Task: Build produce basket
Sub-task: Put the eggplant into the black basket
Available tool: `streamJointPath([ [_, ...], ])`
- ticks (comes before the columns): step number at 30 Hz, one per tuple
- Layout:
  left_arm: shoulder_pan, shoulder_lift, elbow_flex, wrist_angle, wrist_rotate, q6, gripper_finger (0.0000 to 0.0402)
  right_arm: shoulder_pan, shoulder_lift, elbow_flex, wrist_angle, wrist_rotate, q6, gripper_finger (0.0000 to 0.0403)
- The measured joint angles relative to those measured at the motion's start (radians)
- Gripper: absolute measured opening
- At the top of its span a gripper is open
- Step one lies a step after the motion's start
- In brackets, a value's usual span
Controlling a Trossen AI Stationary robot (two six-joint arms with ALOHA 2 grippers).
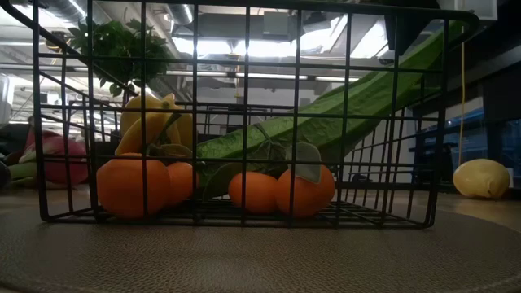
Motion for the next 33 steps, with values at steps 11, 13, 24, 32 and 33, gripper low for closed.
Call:
streamJointPath([
  [11,0.001,0.003,0.0,0.021,-0.09,-0.02,0.0142,0.0,0.0,0.0,0.0,0.0,-0.005,0.0171],
  [13,0.001,0.003,0.0,0.023,-0.115,-0.017,0.0148,0.0,0.0,0.0,0.0,0.0,-0.005,0.0171],
  [24,0.0,0.083,-0.001,0.07,-0.048,0.008,0.0154,0.0,0.0,0.0,0.0,0.0,-0.007,0.0171],
  [32,0.001,0.089,-0.001,0.082,-0.047,-0.002,0.0154,0.0,0.0,0.0,0.0,-0.02,-0.006,0.0171],
  [33,0.001,0.089,-0.006,0.091,-0.046,-0.002,0.0154,0.0,0.0,0.0,0.0,-0.02,-0.006,0.0171],
])
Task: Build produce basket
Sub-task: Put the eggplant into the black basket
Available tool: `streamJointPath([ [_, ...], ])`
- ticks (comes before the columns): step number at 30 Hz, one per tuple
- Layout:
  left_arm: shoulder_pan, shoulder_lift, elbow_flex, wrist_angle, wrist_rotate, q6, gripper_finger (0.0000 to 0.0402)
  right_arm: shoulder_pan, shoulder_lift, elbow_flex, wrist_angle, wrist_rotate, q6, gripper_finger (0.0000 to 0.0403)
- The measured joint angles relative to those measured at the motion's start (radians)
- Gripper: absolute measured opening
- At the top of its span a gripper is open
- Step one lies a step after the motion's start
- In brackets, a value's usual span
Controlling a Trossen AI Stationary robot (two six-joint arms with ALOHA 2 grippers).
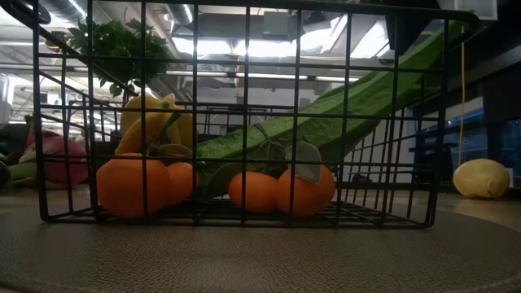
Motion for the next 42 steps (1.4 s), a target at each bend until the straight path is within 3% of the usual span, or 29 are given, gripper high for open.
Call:
streamJointPath([
  [7,0.0,0.005,-0.112,0.159,0.004,0.002,0.0154,0.0,0.0,0.0,0.0,-0.003,-0.003,0.0171],
  [15,-0.001,-0.001,-0.166,0.216,0.022,0.0,0.0148,0.0,0.0,0.0,0.0,-0.005,-0.001,0.0171],
  [19,-0.004,-0.001,-0.167,0.211,0.034,0.0,0.0118,0.0,0.0,0.0,0.0,-0.005,-0.001,0.0171],
  [23,-0.005,0.0,-0.168,0.192,0.034,-0.004,0.006,0.0,0.0,0.0,0.0,-0.006,-0.001,0.0171],
  [25,-0.005,0.002,-0.156,0.128,0.034,-0.036,0.0036,0.0,0.0,0.0,0.0,-0.006,-0.002,0.0171],
  [28,-0.004,0.009,-0.107,-0.055,0.06,-0.13,0.0036,0.0,0.0,0.0,0.0,-0.006,-0.001,0.0171],
  [34,-0.018,0.001,0.132,-0.386,0.072,-0.166,0.0036,0.0,0.0,0.0,0.0,-0.039,-0.001,0.0171],
  [36,-0.019,-0.001,0.213,-0.51,0.022,-0.165,0.0036,0.0,0.0,0.0,0.0,-0.049,-0.002,0.0171],
  [39,-0.016,-0.001,0.344,-0.643,-0.132,-0.159,0.0036,0.0,0.0,0.0,0.0,-0.053,-0.003,0.0171],
  [42,0.0,-0.021,0.407,-0.624,-0.326,-0.001,0.0036,0.0,0.0,0.0,-0.001,-0.058,-0.005,0.0171],
])
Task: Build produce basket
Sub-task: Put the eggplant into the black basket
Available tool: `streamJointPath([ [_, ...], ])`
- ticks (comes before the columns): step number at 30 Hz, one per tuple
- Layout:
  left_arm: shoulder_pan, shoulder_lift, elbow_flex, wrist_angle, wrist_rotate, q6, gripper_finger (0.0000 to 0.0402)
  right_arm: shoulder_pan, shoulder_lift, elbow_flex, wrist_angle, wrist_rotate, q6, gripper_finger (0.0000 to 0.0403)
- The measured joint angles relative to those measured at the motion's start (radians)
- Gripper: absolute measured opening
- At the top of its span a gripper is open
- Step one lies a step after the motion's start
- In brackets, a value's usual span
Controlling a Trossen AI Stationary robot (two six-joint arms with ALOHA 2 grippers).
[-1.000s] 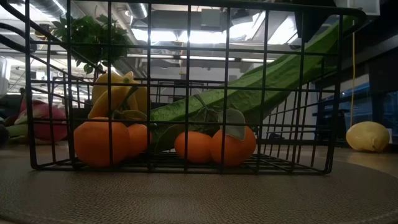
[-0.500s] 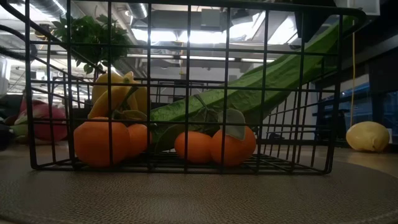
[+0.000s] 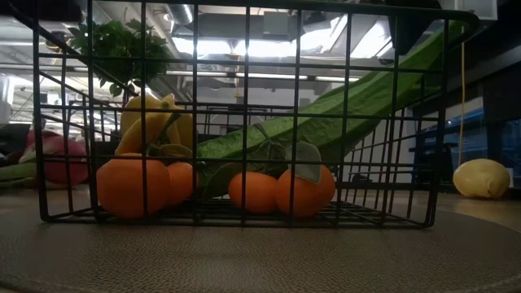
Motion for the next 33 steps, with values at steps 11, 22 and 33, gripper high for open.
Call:
streamJointPath([
  [11,0.375,-0.029,0.058,0.348,-0.238,0.935,0.0036,0.0,0.0,0.0,0.0,0.0,-0.014,0.0171],
  [22,0.597,-0.016,0.059,0.648,0.071,1.564,0.0057,0.0,0.0,0.0,0.001,0.001,-0.052,0.0171],
  [33,0.669,0.003,0.06,0.651,0.174,1.595,0.016,0.0,0.0,0.0,0.001,0.0,-0.043,0.0171],
])
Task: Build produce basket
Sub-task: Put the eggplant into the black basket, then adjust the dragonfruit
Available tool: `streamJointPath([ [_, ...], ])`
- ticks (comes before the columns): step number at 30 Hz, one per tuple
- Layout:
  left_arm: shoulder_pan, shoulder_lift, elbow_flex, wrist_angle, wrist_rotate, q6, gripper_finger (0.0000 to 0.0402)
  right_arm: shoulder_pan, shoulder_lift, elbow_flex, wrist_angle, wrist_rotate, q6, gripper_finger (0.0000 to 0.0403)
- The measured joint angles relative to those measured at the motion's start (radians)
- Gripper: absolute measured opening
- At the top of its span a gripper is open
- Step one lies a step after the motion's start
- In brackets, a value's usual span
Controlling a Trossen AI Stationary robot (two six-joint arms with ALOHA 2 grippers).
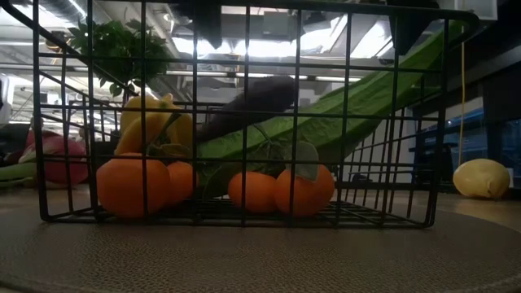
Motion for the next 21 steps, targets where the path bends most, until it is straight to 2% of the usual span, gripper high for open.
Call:
streamJointPath([
  [3,0.005,-0.02,0.007,-0.087,-0.001,-0.004,0.0161,0.0,0.0,0.0,0.0,0.0,-0.001,0.0171],
  [8,0.009,-0.058,0.109,-0.446,-0.029,-0.192,0.0162,0.0,0.0,0.0,-0.001,-0.015,-0.009,0.0171],
  [11,0.028,-0.072,0.121,-0.526,-0.055,-0.251,0.0162,0.0,0.0,0.0,-0.001,-0.017,-0.04,0.0171],
  [17,0.148,-0.103,0.054,-0.663,-0.057,-0.419,0.0162,0.0,0.0,0.0,-0.002,-0.017,-0.088,0.0171],
  [19,0.201,-0.114,-0.004,-0.669,-0.053,-0.458,0.0162,0.0,0.0,0.0,-0.002,-0.017,-0.091,0.0171],
  [21,0.266,-0.157,-0.084,-0.668,0.001,-0.463,0.0163,0.0,0.0,0.0,-0.002,-0.017,-0.113,0.0171],
])
